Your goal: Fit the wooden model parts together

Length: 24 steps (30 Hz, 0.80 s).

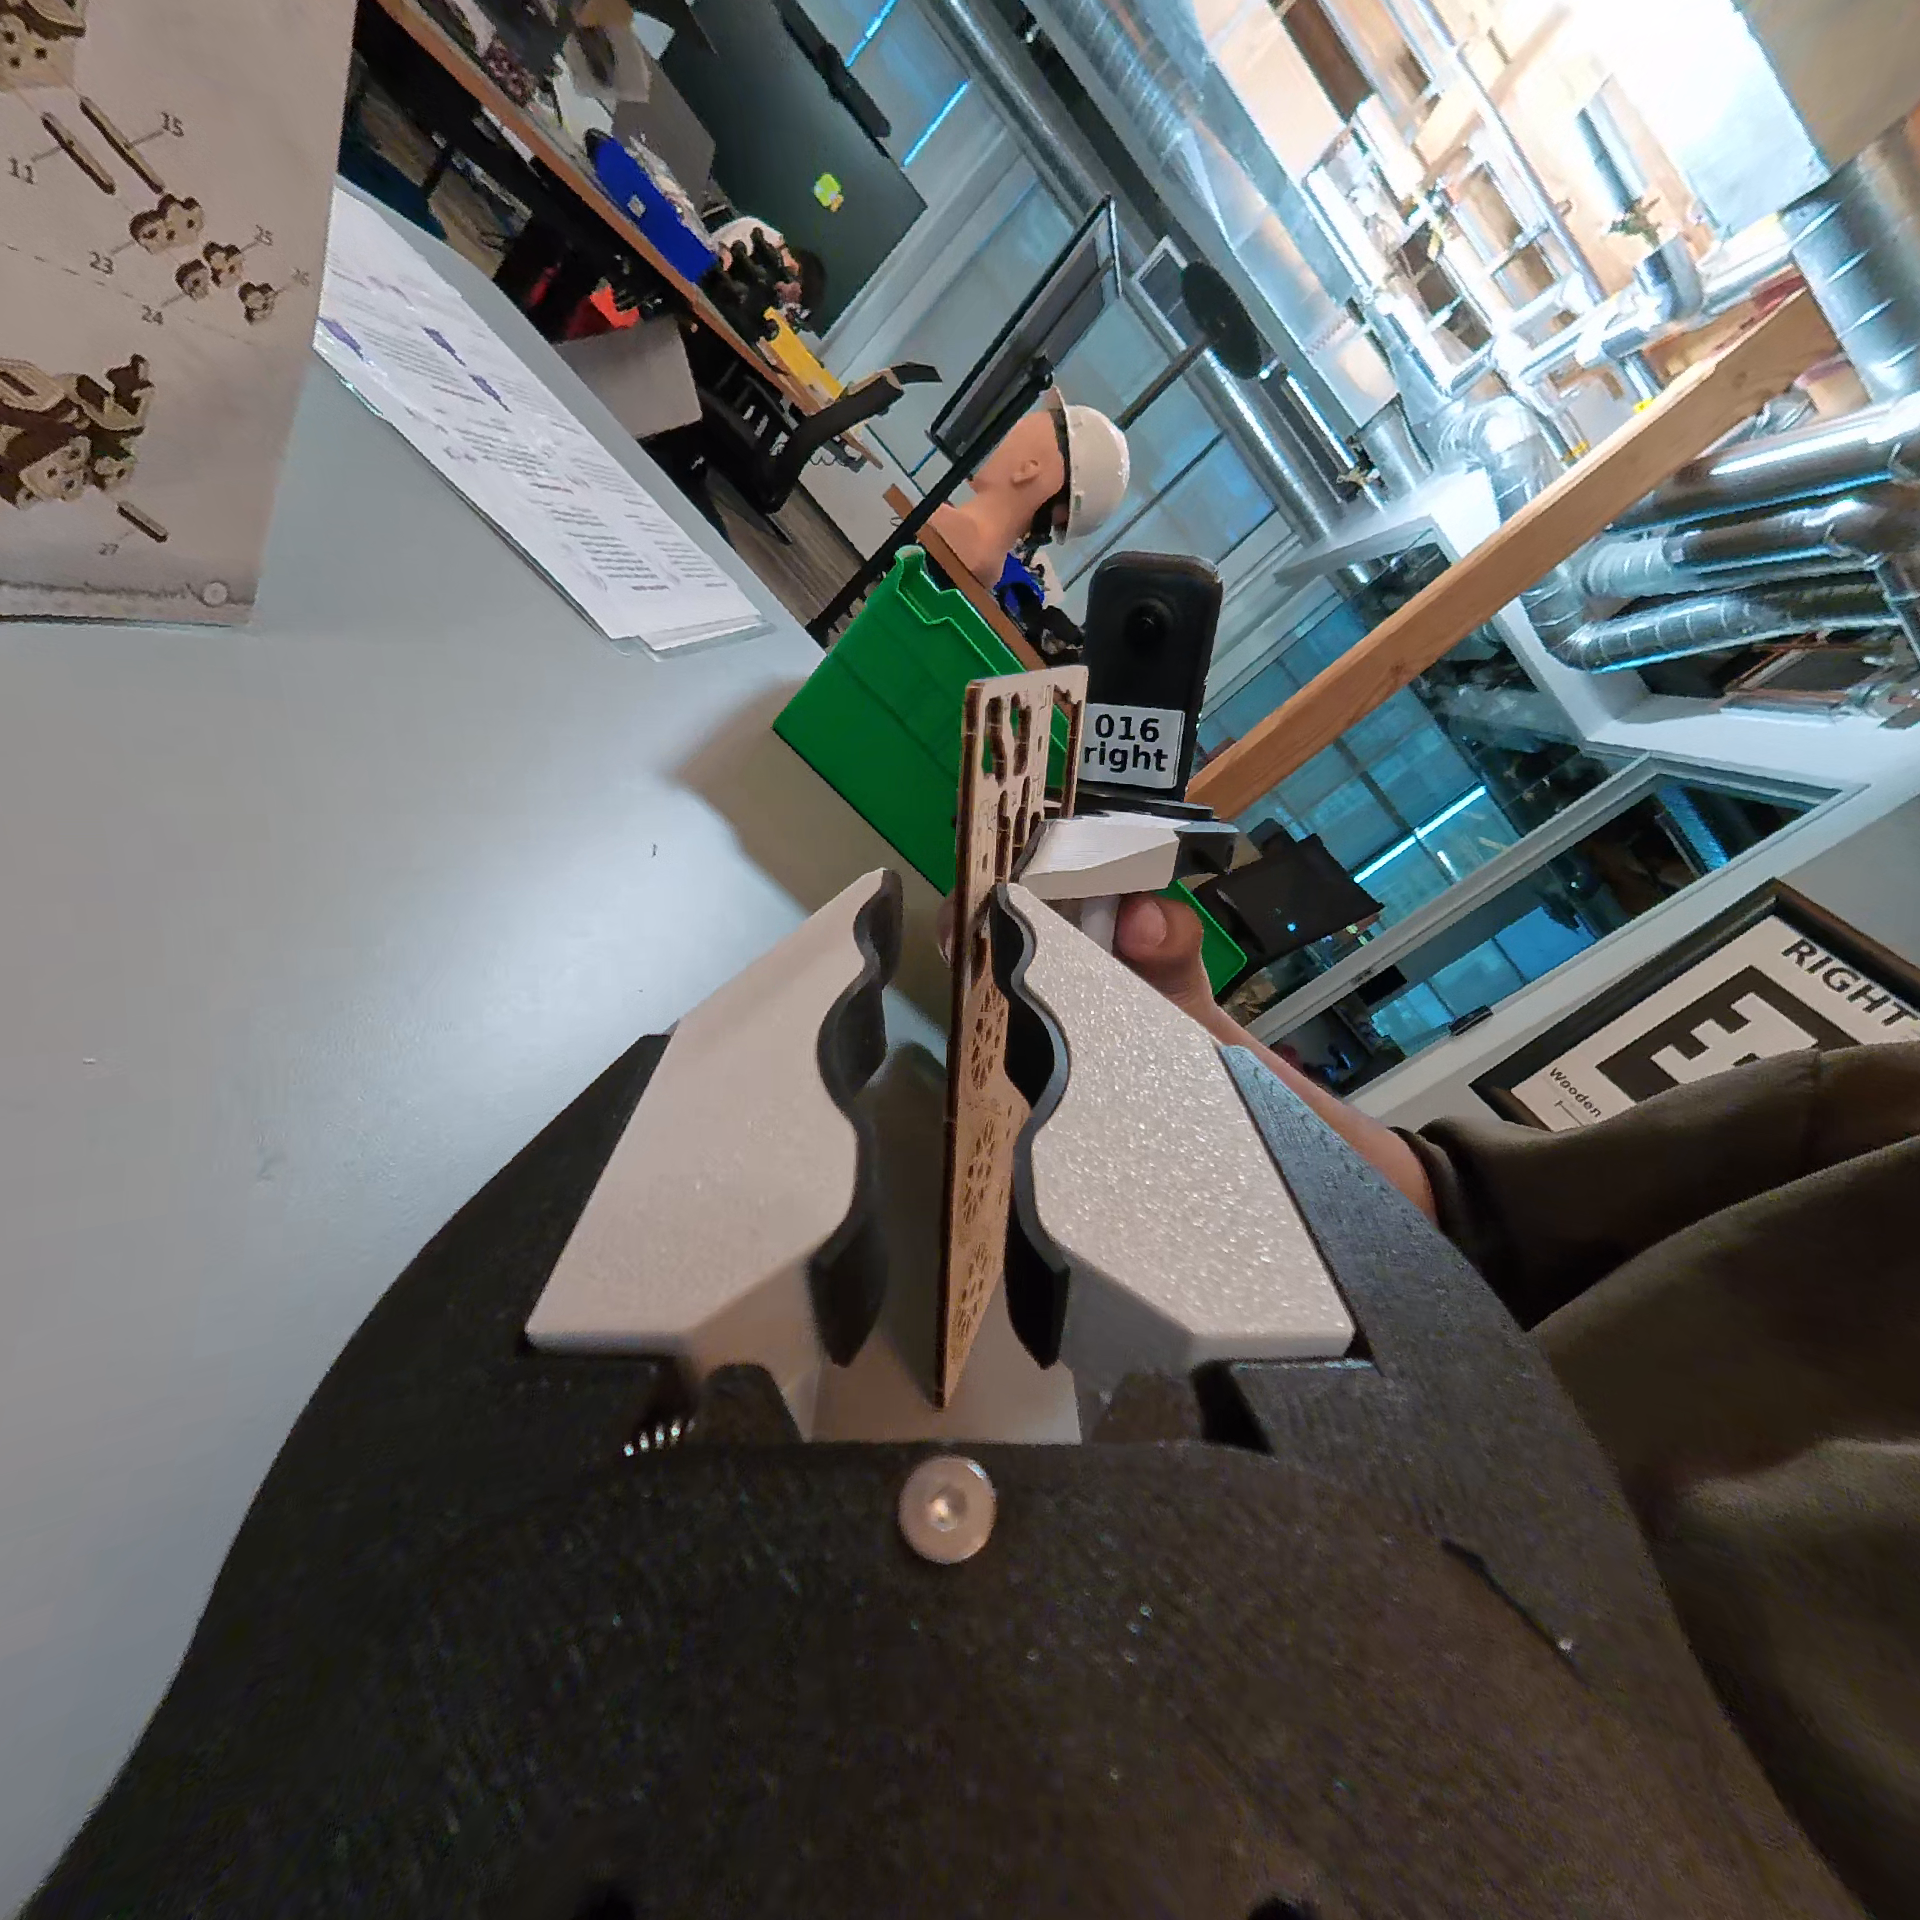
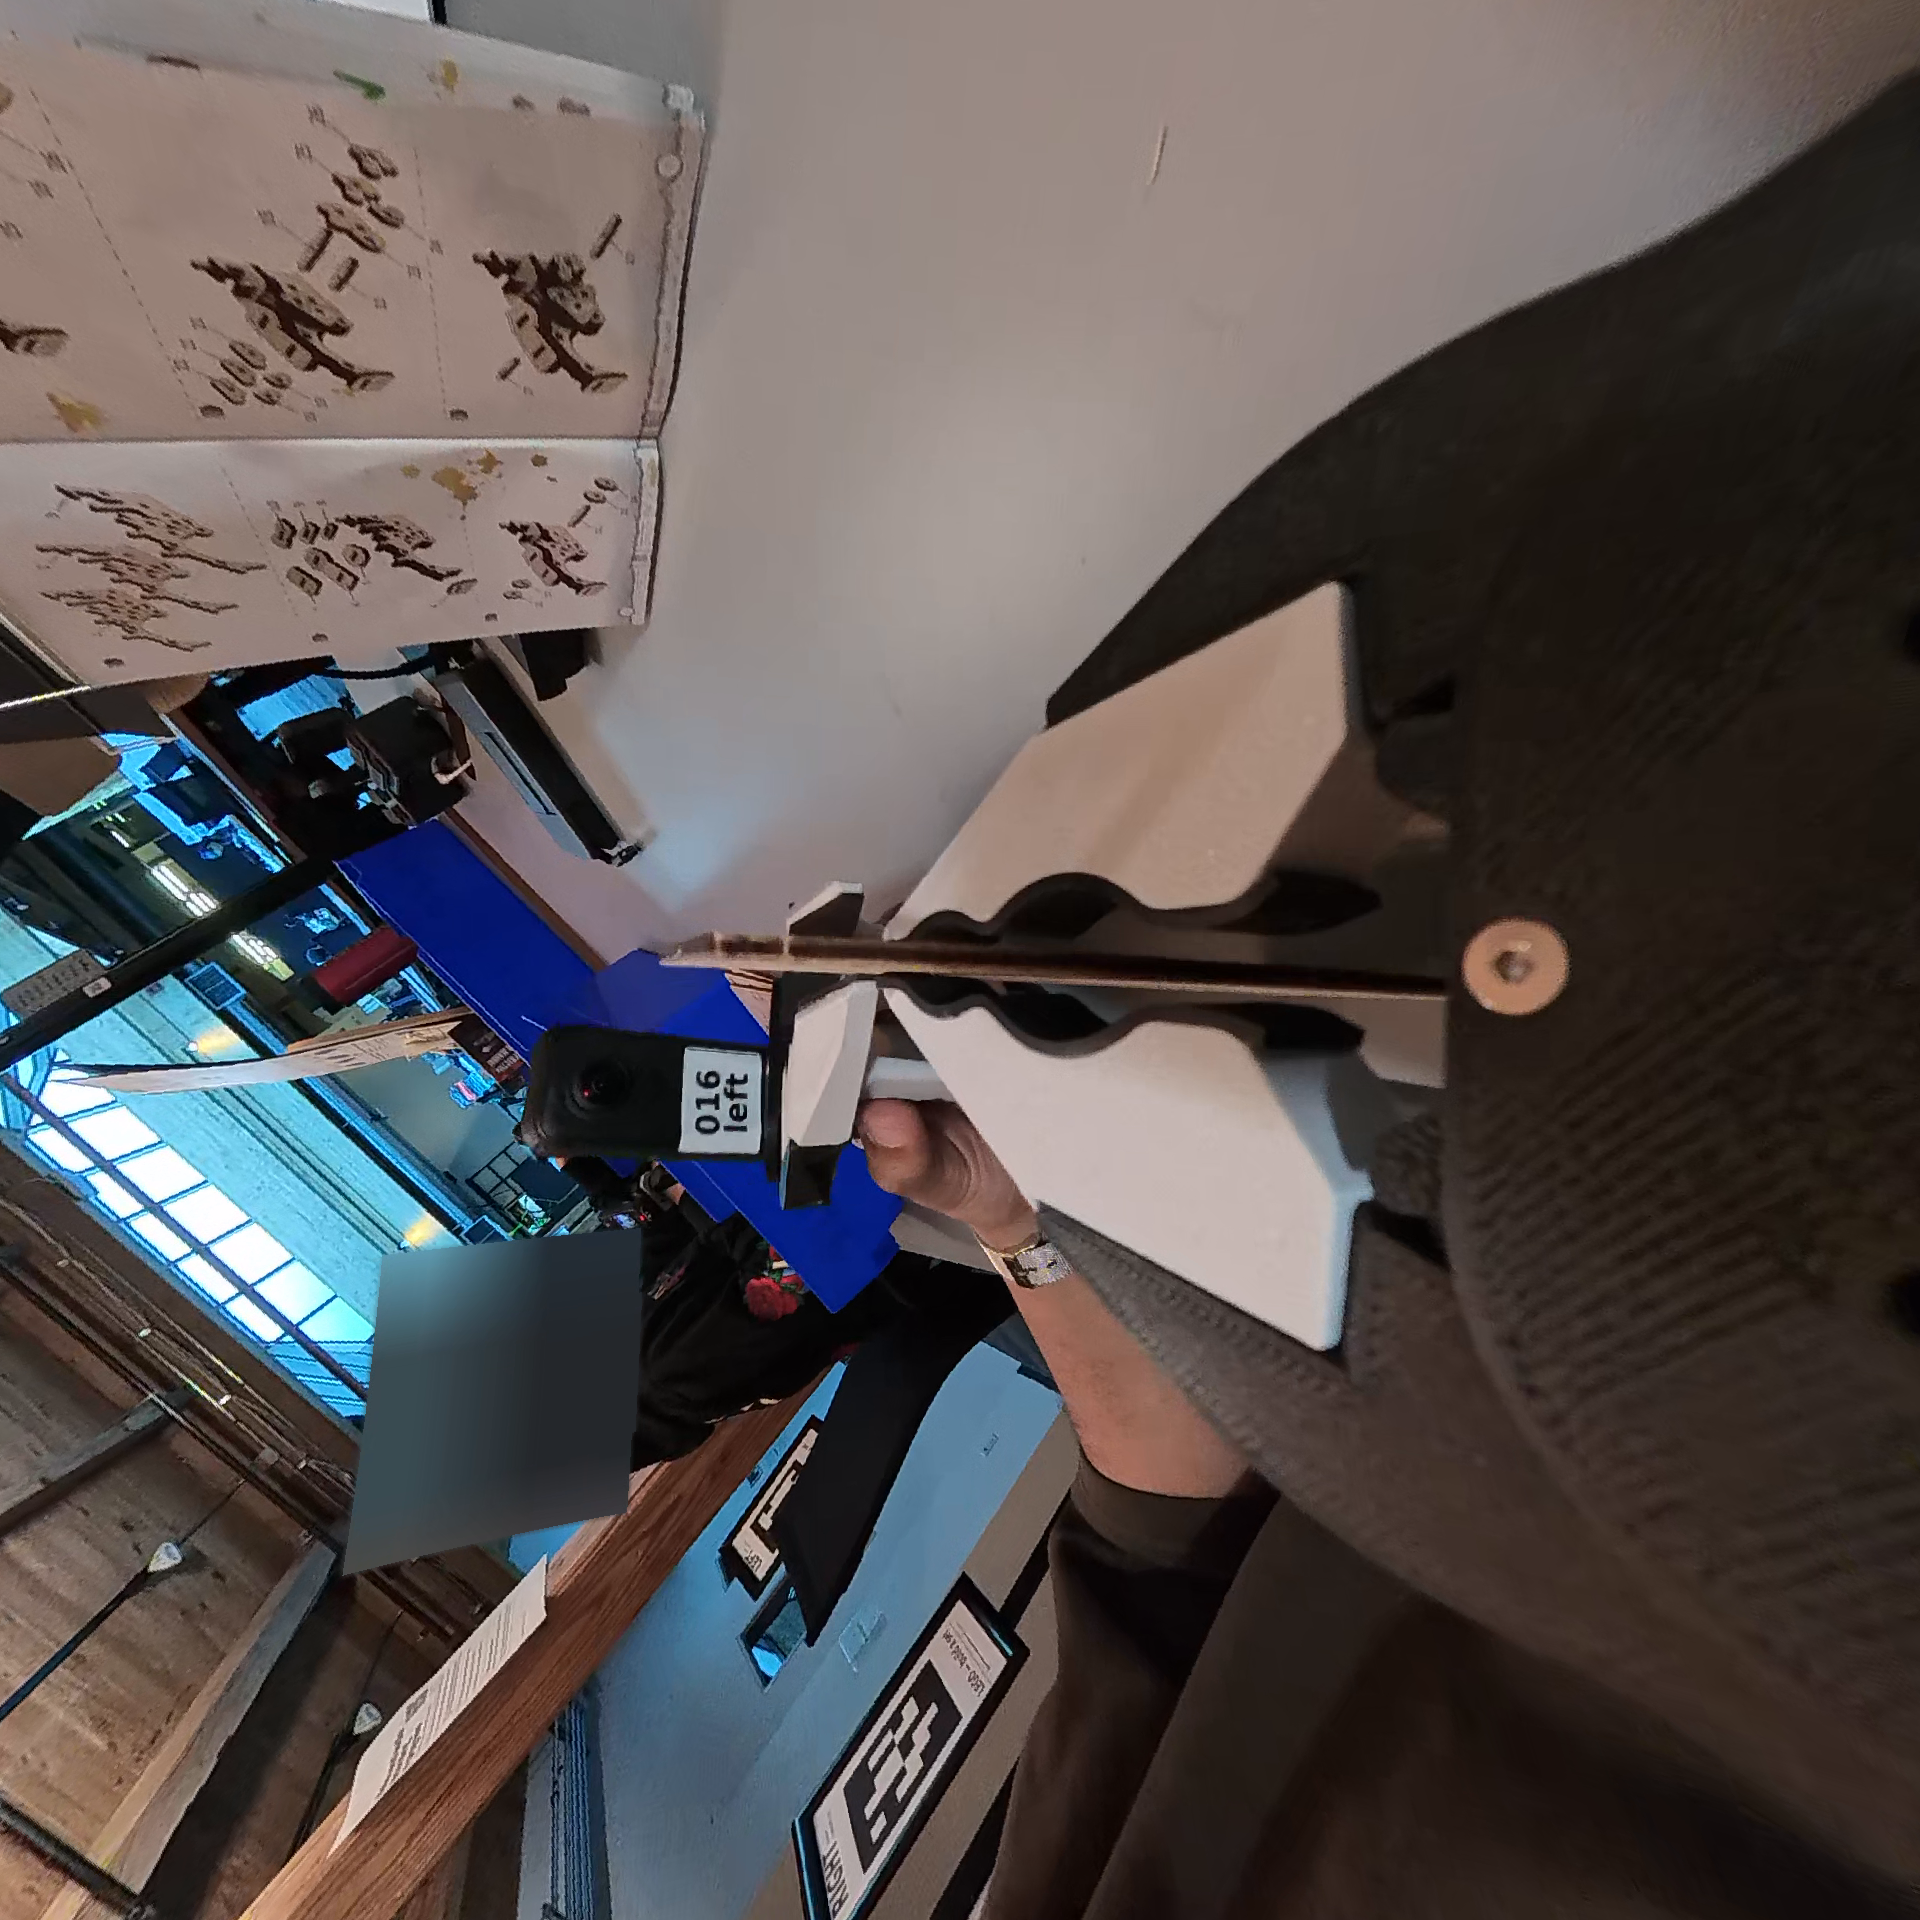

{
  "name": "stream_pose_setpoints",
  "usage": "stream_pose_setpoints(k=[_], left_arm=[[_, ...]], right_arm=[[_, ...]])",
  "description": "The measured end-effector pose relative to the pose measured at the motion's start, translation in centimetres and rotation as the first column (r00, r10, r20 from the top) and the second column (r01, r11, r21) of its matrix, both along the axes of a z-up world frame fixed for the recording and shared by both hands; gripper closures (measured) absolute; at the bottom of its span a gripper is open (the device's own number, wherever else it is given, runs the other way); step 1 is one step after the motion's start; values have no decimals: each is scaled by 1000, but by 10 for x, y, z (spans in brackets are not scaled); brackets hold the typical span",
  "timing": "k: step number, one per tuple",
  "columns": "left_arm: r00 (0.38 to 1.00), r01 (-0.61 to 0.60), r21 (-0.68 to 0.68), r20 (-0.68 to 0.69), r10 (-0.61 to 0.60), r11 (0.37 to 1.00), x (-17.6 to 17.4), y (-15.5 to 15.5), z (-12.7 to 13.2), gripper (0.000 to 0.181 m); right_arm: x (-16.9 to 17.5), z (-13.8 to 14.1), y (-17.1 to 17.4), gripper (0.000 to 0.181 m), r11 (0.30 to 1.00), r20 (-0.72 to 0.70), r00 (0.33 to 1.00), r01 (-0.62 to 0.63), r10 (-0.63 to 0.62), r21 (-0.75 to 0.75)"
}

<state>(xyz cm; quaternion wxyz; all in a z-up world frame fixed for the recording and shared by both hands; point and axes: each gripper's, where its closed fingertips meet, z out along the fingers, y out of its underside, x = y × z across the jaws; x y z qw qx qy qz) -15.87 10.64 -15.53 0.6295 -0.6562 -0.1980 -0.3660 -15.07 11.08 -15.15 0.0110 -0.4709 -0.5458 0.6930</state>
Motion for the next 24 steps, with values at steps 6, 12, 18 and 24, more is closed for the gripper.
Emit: stream_pose_setpoints(k=[6,12,18,24], left_arm=[[999,-21,-4,-31,20,1000,-4,-2,1,167],[999,-33,-7,-23,33,999,-5,-1,0,174],[999,-39,-7,-31,38,999,-5,-1,1,176],[999,-47,-12,-25,46,999,-5,0,-1,172]], right_arm=[[0,-1,-1,181,1000,6,1000,-3,3,-3],[-1,-5,0,180,999,10,1000,5,-6,35],[-1,-5,0,180,999,9,1000,10,-11,38],[-2,-6,1,180,999,15,1000,19,-19,46]])
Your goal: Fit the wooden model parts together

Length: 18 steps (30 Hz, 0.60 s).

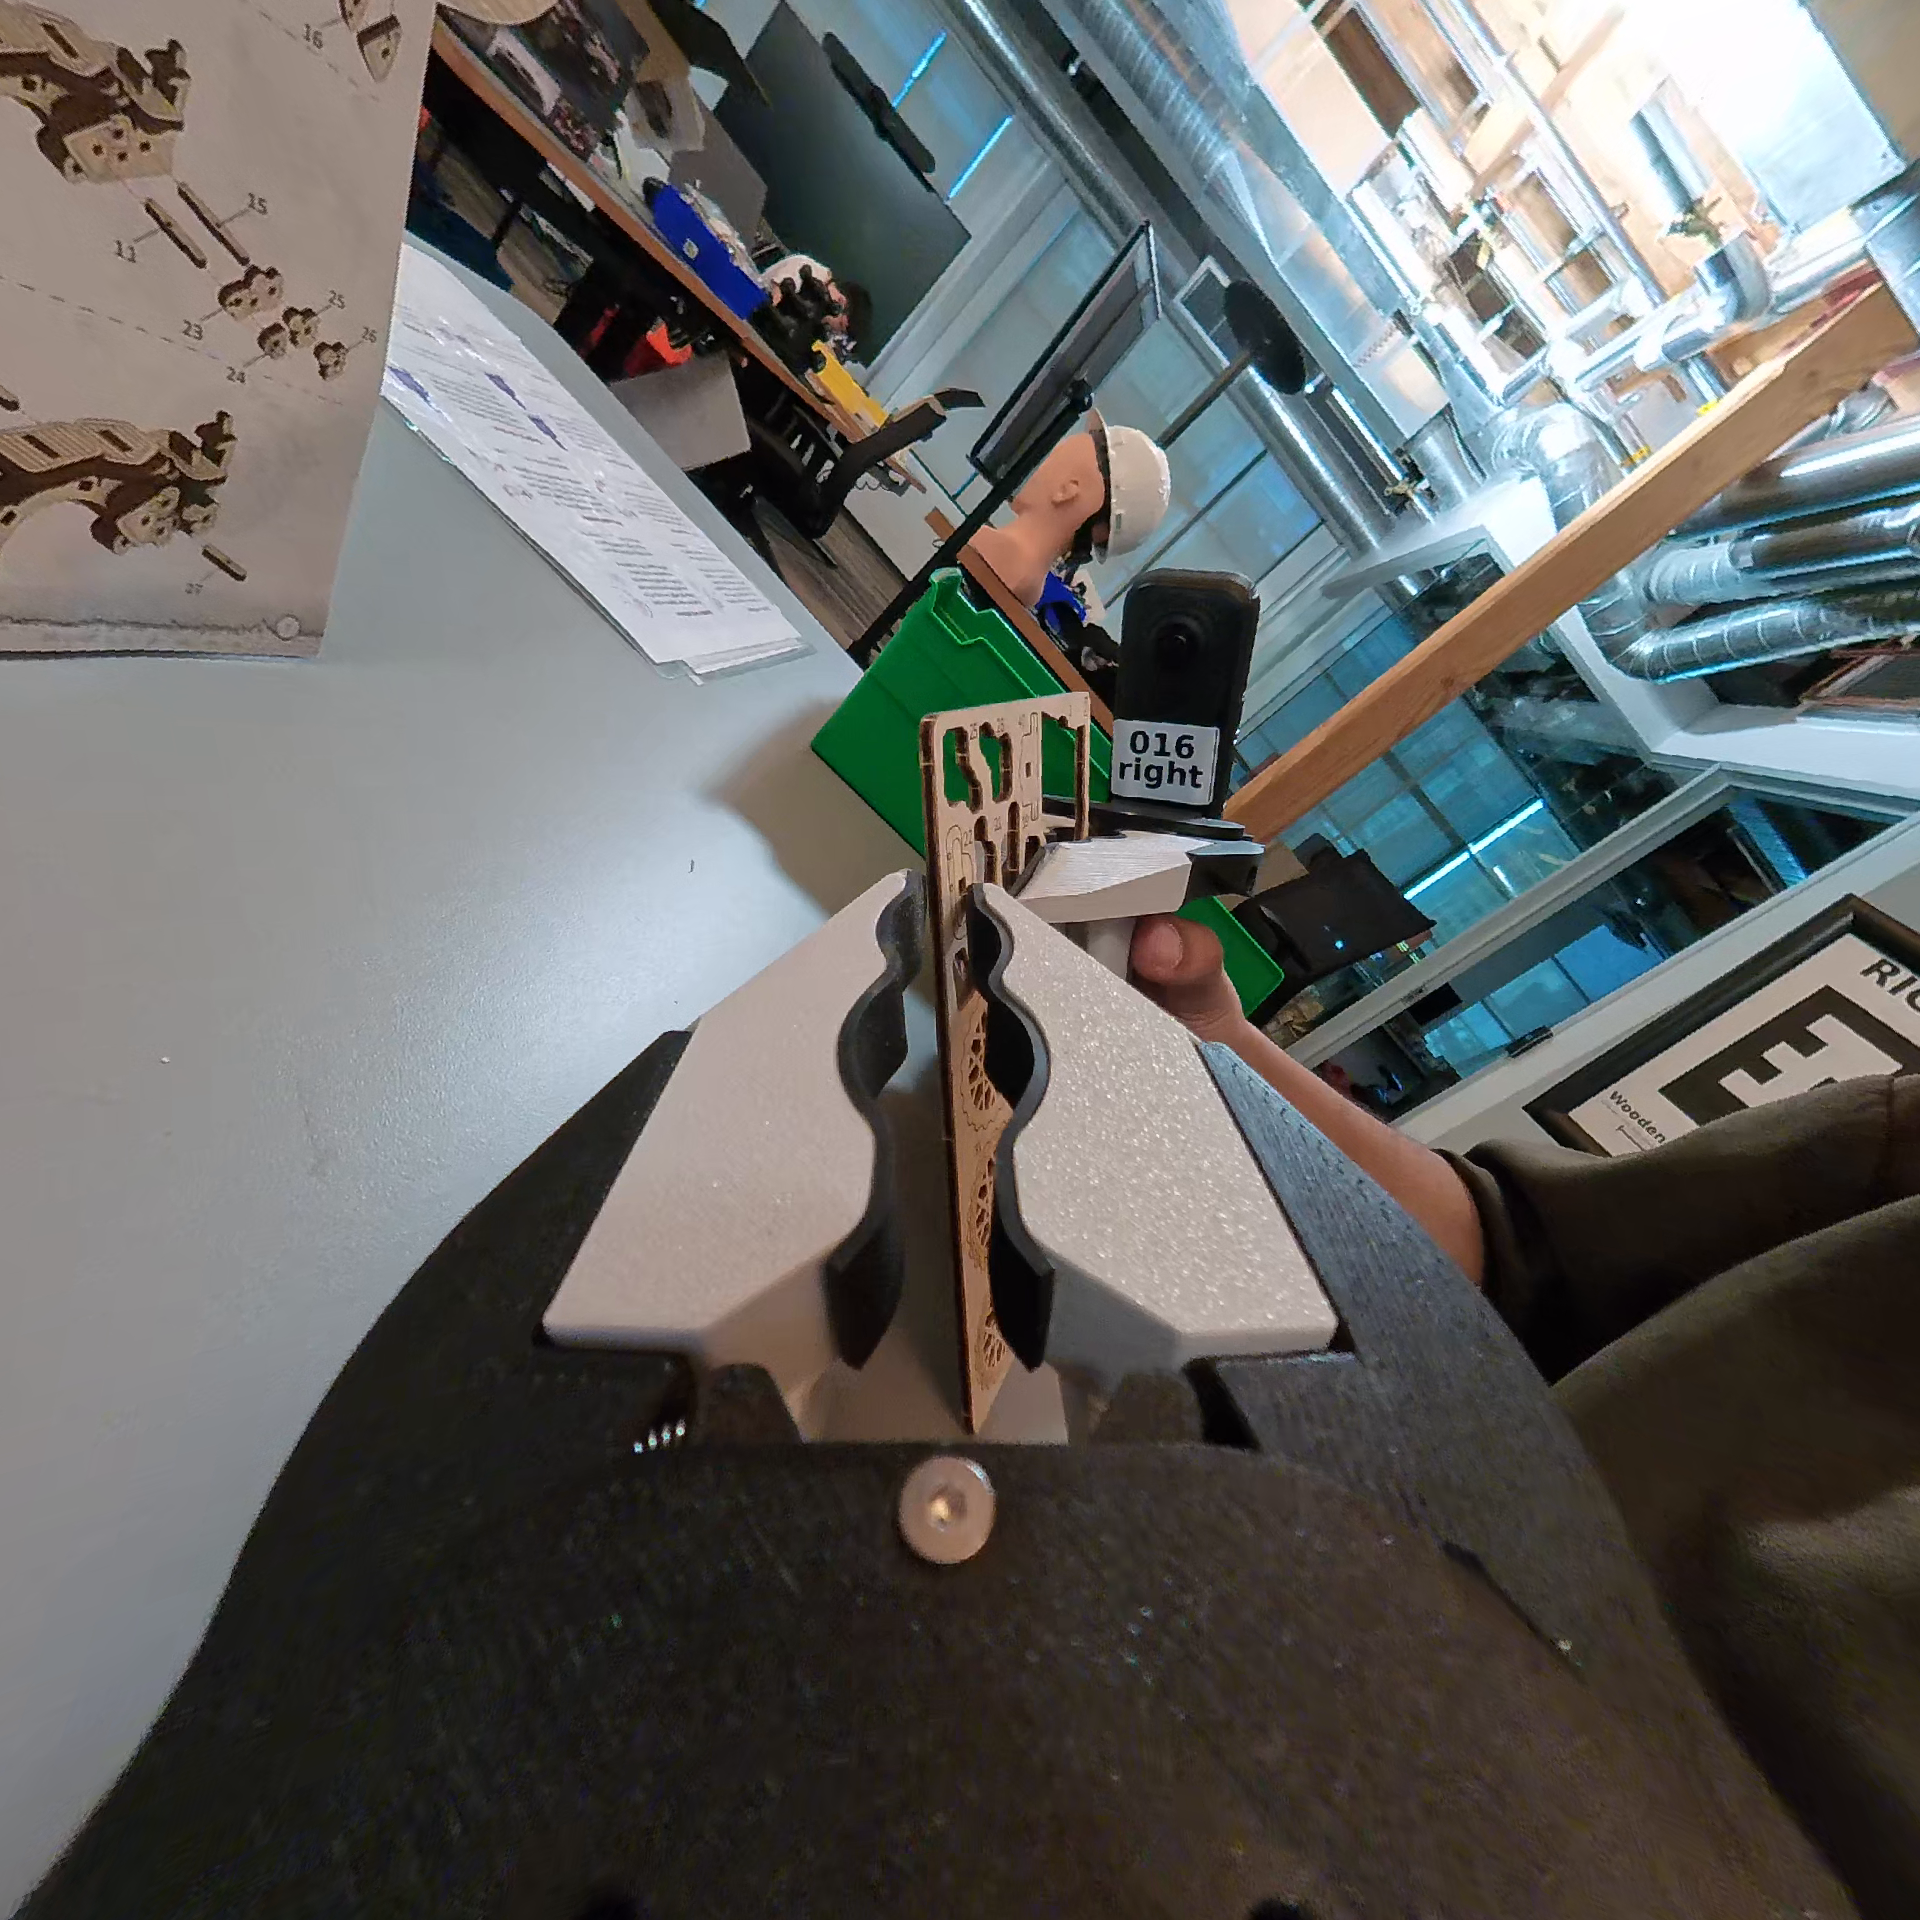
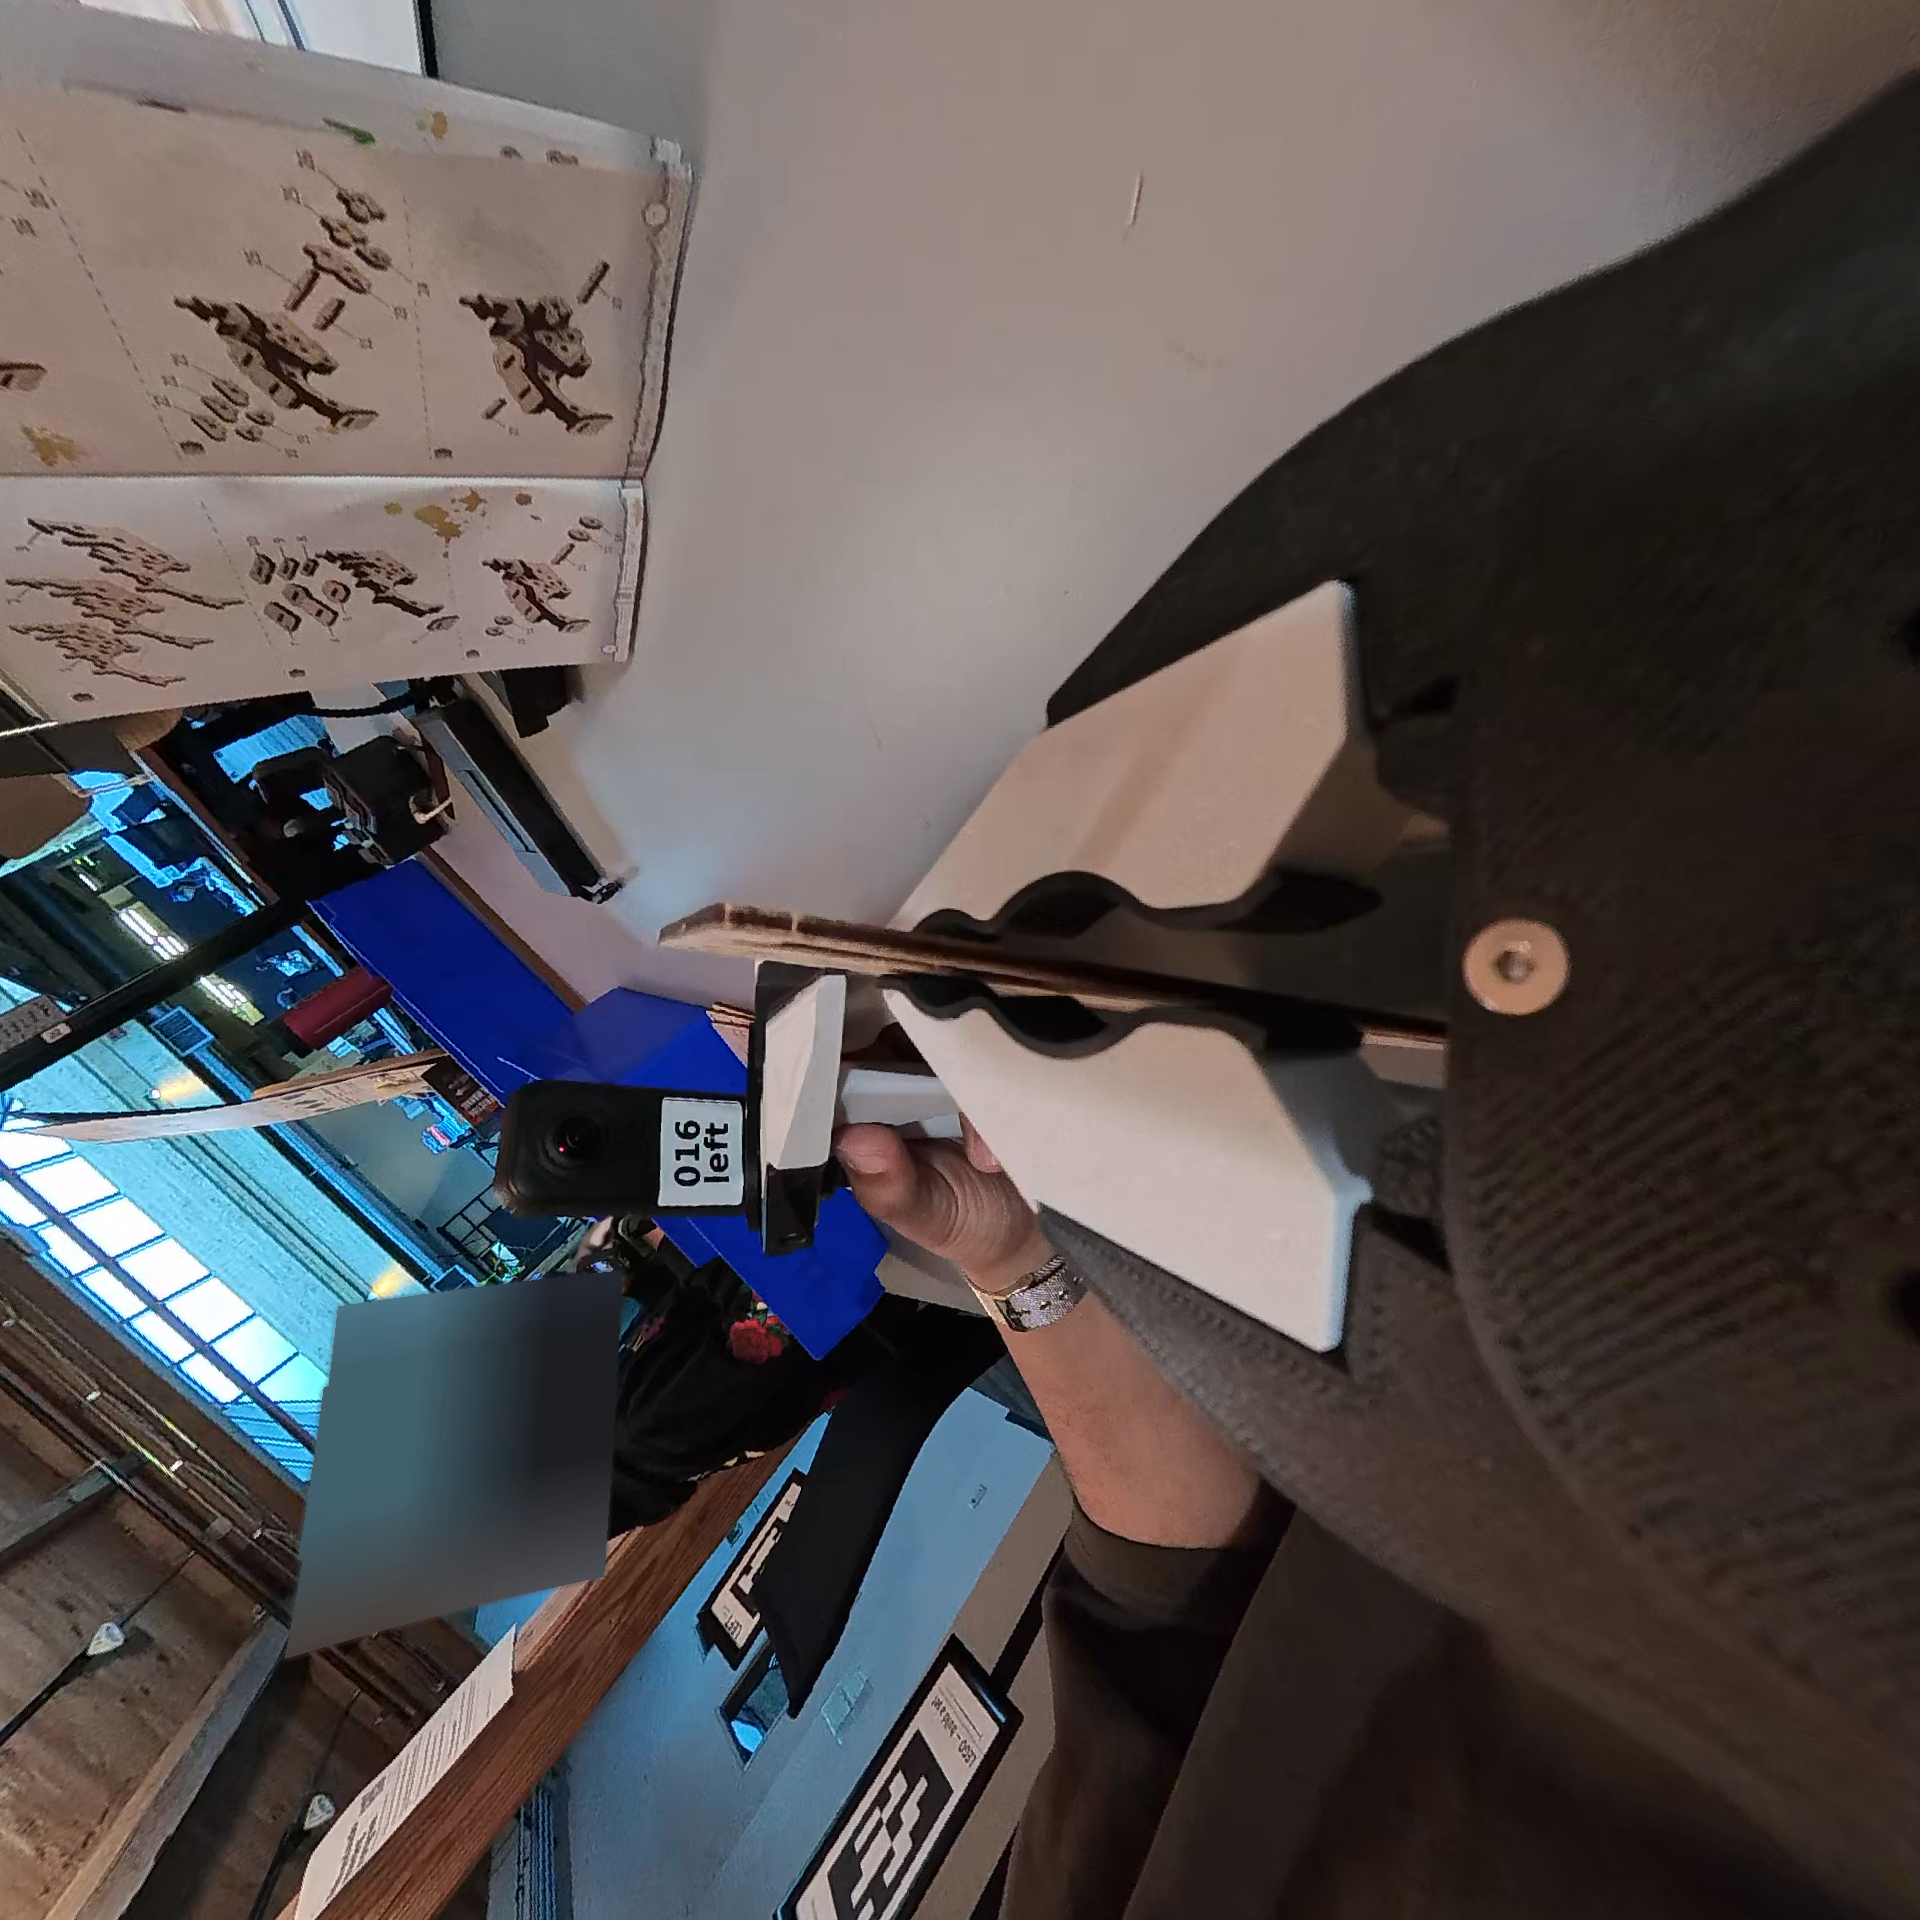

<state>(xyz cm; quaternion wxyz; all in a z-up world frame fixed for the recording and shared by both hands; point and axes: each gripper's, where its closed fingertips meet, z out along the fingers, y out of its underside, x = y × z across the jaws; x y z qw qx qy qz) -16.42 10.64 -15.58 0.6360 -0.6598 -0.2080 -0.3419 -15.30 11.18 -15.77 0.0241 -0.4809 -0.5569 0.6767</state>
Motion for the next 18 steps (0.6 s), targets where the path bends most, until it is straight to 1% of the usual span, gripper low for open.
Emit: stream_pose_setpoints(k=[5,6,7,10,11,18], left_arm=[[1000,-4,6,16,4,1000,-1,0,0,168],[1000,-2,6,20,1,1000,-1,0,0,169],[1000,-1,6,21,1,1000,-1,0,0,175],[1000,-4,3,17,4,1000,-1,0,0,170],[1000,-5,2,15,5,1000,-1,0,0,172],[1000,0,19,31,-1,1000,-1,0,2,172]], right_arm=[[0,0,0,180,1000,1,1000,1,-1,-5],[0,0,0,180,1000,1,1000,1,-1,-4],[0,0,0,180,1000,1,1000,1,-1,-4],[0,-1,-1,180,1000,5,1000,1,-1,-3],[0,-1,-1,180,1000,5,1000,1,-1,-2],[0,0,-2,180,1000,0,1000,-2,2,1]])
